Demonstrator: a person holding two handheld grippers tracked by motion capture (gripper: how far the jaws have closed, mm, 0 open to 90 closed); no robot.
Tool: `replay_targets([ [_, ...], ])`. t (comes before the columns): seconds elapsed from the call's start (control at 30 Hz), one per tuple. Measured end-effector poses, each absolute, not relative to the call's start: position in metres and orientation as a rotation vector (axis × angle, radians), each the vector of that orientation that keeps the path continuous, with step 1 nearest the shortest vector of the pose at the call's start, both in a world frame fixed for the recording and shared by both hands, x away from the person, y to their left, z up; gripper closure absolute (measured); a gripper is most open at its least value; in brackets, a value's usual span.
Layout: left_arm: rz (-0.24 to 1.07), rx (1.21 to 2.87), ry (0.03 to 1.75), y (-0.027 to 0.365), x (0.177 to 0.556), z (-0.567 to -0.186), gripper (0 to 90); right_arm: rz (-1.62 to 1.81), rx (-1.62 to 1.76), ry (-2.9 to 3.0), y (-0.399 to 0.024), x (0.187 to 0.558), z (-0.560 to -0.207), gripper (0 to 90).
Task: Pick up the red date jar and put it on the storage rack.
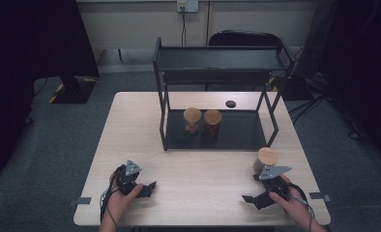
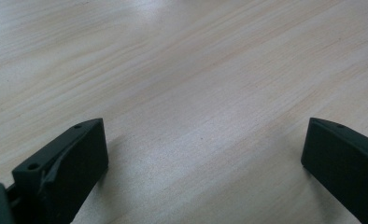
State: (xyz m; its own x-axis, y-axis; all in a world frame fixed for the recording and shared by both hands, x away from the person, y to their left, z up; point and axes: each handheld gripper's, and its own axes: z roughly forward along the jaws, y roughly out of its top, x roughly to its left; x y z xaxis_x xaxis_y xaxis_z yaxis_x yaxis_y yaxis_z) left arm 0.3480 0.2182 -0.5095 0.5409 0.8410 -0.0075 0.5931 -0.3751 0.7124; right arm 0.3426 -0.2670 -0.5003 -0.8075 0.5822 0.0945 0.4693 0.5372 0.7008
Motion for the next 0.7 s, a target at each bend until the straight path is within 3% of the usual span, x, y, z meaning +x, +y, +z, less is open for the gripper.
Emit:
replay_targets([
  [0.7,0.474,2.105,1.153,0.218,0.348,-0.510,0.0,1.083,0.949,2.578,-0.289,0.339,-0.501,3.6],
])
